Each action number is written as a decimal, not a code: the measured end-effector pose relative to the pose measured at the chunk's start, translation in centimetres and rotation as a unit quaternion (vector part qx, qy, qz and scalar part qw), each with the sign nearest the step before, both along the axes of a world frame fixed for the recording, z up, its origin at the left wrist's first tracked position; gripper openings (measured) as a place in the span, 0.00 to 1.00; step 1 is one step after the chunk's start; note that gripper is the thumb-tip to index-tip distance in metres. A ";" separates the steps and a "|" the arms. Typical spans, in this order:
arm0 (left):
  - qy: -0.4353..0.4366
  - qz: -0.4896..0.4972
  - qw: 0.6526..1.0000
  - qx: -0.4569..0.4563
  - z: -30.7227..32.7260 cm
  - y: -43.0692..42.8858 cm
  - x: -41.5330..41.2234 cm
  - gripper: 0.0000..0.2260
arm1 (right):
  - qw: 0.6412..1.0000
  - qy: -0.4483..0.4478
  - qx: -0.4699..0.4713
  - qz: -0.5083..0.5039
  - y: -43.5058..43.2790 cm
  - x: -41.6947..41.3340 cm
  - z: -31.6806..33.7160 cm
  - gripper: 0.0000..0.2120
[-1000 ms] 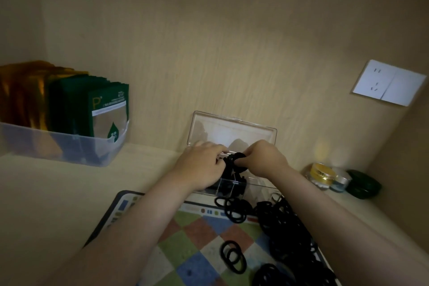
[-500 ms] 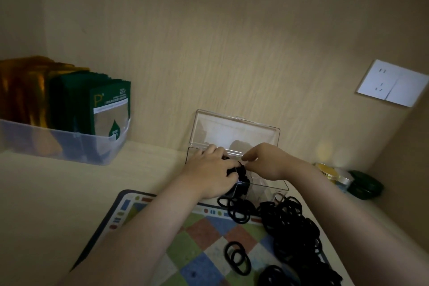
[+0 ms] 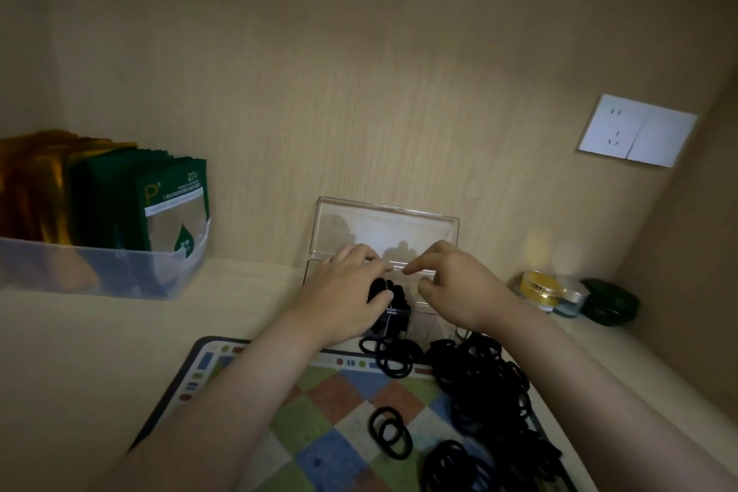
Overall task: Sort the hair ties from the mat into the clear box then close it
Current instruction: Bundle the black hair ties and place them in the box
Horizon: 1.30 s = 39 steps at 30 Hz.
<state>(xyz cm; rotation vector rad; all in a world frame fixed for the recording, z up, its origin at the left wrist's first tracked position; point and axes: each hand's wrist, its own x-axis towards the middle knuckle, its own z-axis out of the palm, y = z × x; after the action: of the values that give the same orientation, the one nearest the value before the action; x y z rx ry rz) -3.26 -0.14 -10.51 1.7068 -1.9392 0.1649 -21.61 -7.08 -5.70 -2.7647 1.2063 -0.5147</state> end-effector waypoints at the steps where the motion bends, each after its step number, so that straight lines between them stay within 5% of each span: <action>1: 0.003 -0.007 1.000 -0.016 0.3 0.2 -0.2 0.18 | 1.000 -0.024 -0.009 0.008 0.6 -0.4 0.1 0.13; 7: 0.034 -0.043 0.998 0.005 1.5 2.9 -2.0 0.02 | 0.999 0.011 0.021 0.035 4.7 -1.6 -1.2 0.10; 12: 0.006 -0.032 0.996 0.085 0.4 4.3 -2.4 0.05 | 0.991 0.087 -0.097 0.011 5.3 -1.3 -3.6 0.15; 19: -0.040 -0.013 0.992 0.115 -1.8 4.7 -2.5 0.12 | 0.992 0.094 -0.074 0.045 5.2 -0.7 -5.0 0.13; 27: 0.069 -0.007 0.993 0.099 -2.6 4.5 -2.7 0.07 | 0.996 0.045 -0.070 0.027 5.0 -1.3 -4.3 0.12; 31: 0.139 -0.018 0.988 0.072 -2.2 4.8 -2.3 0.08 | 0.994 -0.091 0.064 0.011 4.8 -2.5 -3.9 0.04; 35: 0.262 -0.047 0.958 0.108 -1.6 5.2 -1.8 0.13 | 0.939 -0.211 0.266 0.047 5.1 -2.8 -3.7 0.06; 39: 0.139 -0.038 0.967 0.210 -0.9 5.9 -1.1 0.06 | 0.923 -0.192 0.328 0.053 5.6 -2.8 -3.6 0.04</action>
<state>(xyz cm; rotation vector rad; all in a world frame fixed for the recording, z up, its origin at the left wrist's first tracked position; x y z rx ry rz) -4.40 5.77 -11.40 1.7902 -1.9106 -0.5248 -24.46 -1.52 -9.25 -2.0295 0.9100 -0.4937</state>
